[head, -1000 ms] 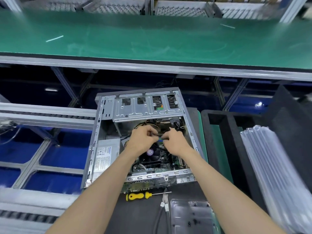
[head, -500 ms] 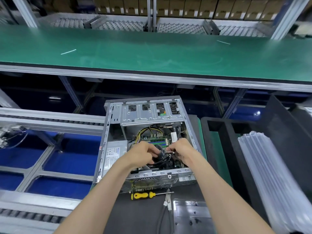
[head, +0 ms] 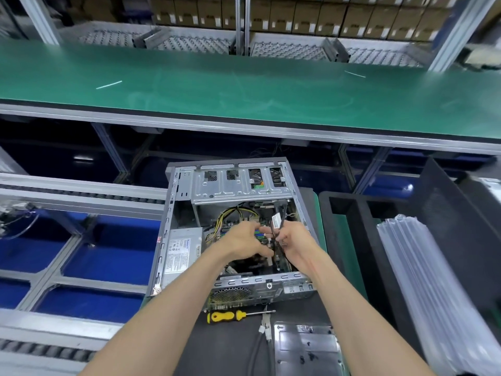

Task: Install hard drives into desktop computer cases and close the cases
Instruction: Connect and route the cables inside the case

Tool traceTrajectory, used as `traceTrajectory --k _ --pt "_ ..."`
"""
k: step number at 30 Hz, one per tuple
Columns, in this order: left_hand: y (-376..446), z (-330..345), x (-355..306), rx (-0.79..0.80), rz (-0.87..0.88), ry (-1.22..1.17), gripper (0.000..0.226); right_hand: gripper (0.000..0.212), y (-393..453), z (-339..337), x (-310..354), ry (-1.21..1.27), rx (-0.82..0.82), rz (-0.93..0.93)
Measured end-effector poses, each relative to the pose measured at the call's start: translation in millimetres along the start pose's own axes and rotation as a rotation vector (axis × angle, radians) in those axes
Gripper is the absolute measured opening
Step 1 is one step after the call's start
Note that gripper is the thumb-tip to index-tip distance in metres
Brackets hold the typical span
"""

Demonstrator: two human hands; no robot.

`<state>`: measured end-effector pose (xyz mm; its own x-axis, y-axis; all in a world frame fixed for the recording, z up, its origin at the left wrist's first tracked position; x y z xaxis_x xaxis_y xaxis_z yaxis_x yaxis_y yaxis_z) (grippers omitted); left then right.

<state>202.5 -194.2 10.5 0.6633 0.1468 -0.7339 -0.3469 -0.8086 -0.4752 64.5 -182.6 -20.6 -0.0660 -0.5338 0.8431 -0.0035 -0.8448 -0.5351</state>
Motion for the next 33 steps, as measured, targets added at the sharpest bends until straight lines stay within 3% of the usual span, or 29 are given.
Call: traceTrajectory --k 3,4,7,10,12,14,16,18,20,22,24,28,31,33 --pt "2 -17 4 -0.113 0.002 -0.149 0.016 0.036 -1 -1 -1 -0.231 -0.048 -0.027" --pt "1 -23 4 -0.134 0.008 -0.162 0.011 0.035 -1 0 -3 -0.322 -0.053 -0.032" --pt "2 -27 1 -0.142 0.028 -0.148 0.027 0.042 1 0 -4 -0.581 -0.132 -0.056" --pt "3 -22 2 -0.141 0.056 -0.127 0.011 0.024 -2 -1 13 -0.819 -0.297 -0.185" --pt "6 -20 9 -0.124 0.042 -0.104 0.017 0.019 -6 -1 18 -0.808 -0.316 -0.242" --pt "5 -18 13 -0.098 0.031 -0.123 0.007 0.022 -9 -1 16 -0.712 -0.269 -0.225" --pt "5 -19 14 -0.083 0.020 -0.199 0.017 0.004 -13 -1 15 -0.586 -0.223 -0.197" --pt "1 -22 10 -0.105 0.047 -0.202 0.011 0.018 -18 1 16 -0.471 -0.136 -0.165" --pt "-3 -27 4 -0.157 0.101 -0.206 0.029 0.009 -22 12 16 -0.457 0.031 -0.136" --pt "-8 -32 1 -0.217 0.134 -0.203 0.040 0.025 -25 22 12 -0.587 0.154 -0.118" --pt "-8 -37 -1 -0.234 0.124 -0.161 0.040 0.023 -19 21 9 -0.668 0.056 -0.148" --pt "-7 -32 -6 -0.110 0.132 0.076 0.031 0.026 -12 0 18 -0.764 -0.314 -0.234" --pt "-4 -14 -8 0.006 0.086 0.160 0.032 0.031 -11 -1 16 -0.827 -0.339 -0.225" --pt "-1 -1 -8 0.070 0.047 0.048 0.028 0.032 -9 -3 14 -0.759 -0.319 -0.190"
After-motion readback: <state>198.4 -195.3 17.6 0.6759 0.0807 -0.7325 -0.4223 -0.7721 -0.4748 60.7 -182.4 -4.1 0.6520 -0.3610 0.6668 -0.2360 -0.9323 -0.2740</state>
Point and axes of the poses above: each hand's wrist, its own y-axis towards the middle knuckle, its own z-axis out of the palm, x = y × z, the point moved 6 cm from there along y, towards the middle knuckle, and after that the axes turned 6 degrees about -y, right-handed, at the moved point
